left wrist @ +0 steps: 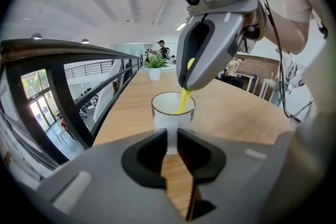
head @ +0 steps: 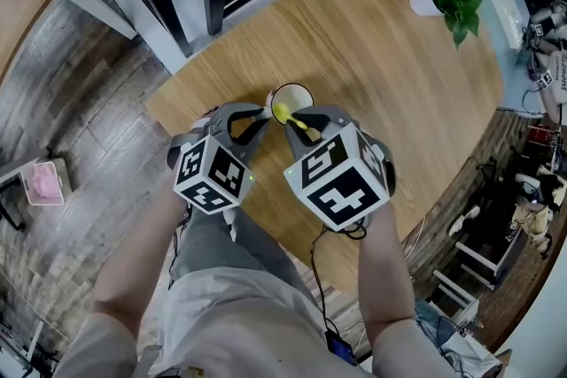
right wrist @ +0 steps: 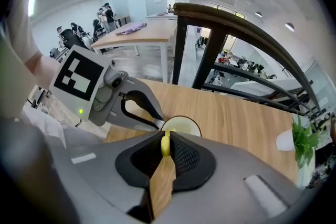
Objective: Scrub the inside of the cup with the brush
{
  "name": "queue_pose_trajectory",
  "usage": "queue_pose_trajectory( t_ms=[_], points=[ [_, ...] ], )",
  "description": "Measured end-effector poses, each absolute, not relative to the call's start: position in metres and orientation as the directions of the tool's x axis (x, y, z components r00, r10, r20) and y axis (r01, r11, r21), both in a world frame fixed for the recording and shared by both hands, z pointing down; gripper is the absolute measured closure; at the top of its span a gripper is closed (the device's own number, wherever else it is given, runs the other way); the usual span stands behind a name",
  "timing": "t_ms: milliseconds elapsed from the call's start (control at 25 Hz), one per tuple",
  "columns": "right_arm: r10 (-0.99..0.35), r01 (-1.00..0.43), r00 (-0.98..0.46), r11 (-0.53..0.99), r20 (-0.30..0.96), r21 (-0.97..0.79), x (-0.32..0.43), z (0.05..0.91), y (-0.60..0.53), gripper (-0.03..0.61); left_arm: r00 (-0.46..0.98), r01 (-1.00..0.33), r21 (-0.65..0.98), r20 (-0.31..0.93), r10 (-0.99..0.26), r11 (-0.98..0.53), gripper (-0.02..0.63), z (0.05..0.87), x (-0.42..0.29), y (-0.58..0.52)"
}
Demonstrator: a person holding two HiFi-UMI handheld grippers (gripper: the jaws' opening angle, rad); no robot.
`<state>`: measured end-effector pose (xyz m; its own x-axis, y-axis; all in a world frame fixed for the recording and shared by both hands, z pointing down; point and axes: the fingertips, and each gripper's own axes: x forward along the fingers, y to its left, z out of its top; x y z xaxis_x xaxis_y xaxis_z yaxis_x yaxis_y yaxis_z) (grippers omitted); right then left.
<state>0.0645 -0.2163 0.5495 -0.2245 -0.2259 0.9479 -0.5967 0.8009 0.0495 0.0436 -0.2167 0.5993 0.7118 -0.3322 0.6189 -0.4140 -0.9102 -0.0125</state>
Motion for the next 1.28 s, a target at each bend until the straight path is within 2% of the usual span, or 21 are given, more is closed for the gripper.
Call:
queue_pose_trajectory(
  t_ms=[280,560,720,880,1040,1280],
  points=[
    [-0.346,-0.650,-0.280,0.755,0.895,0.089,0.049,0.545,-0.239,0.546,0.715,-0.398,-0.013,0.622,-0.319,-0.917,0.560,0.600,0.044,-0.216],
    [-0.428,-0.698,-0.235,0.699,0.873,0.155,0.065,0.541,-0.251,0.546,0.723,-0.399,0.007,0.618,-0.310,-0.917,0.560,0.600,0.044,-0.216],
    [-0.422,-0.711,-0.196,0.683,0.885,0.168,0.082,0.540,-0.246,0.546,0.724,-0.408,0.017,0.615,-0.312,-0.913,0.560,0.601,0.042,-0.215],
    [-0.361,-0.701,-0.170,0.699,0.917,0.145,0.093,0.545,-0.229,0.546,0.717,-0.404,0.000,0.621,-0.317,-0.915,0.560,0.601,0.042,-0.216],
    [-0.329,-0.713,-0.198,0.695,0.923,0.094,0.084,0.540,-0.211,0.546,0.708,-0.406,-0.004,0.631,-0.318,-0.914,0.558,0.601,0.044,-0.216],
    [-0.368,-0.686,-0.255,0.721,0.894,0.101,0.055,0.533,-0.218,0.546,0.701,-0.382,-0.041,0.638,-0.318,-0.923,0.560,0.601,0.044,-0.215]
  ],
)
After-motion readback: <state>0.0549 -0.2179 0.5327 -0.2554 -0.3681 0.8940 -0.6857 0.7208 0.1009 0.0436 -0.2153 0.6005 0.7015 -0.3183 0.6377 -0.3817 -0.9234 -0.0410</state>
